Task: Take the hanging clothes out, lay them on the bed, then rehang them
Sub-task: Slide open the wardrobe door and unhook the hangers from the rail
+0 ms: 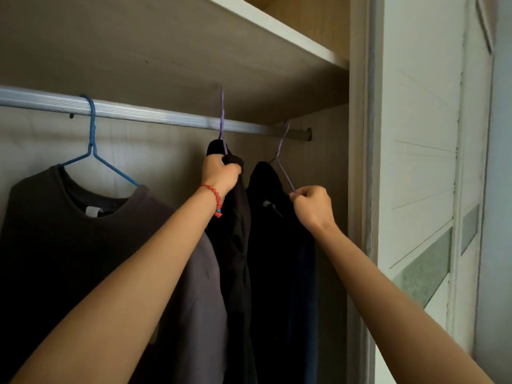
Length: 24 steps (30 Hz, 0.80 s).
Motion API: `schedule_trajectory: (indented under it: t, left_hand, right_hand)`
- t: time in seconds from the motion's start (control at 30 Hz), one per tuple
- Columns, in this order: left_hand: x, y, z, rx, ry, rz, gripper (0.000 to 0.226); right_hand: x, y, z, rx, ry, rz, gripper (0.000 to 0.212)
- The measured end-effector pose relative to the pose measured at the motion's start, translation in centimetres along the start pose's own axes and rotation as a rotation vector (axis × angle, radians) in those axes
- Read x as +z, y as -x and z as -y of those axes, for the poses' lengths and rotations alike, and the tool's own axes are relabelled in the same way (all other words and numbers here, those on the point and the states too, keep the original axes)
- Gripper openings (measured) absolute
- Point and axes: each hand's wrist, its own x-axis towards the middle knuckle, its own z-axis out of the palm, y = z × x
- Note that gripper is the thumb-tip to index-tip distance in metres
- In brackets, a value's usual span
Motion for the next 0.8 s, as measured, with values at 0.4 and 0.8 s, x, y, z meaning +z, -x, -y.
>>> schedule_trajectory:
  t: [0.4, 0.8]
  left_hand:
    - [-2.2, 10.2, -1.3, -0.091, 0.245, 0.219, 0.024]
    - [0.4, 27.4, -3.7, -0.147, 0.433, 0.532, 0.033]
  right_hand:
    - [-6.8, 10.8, 0.5, -0.001, 0.037, -0.171, 0.018]
    - [-19.9, 32.4, 1.1, 0.186, 0.076, -0.298, 0.029]
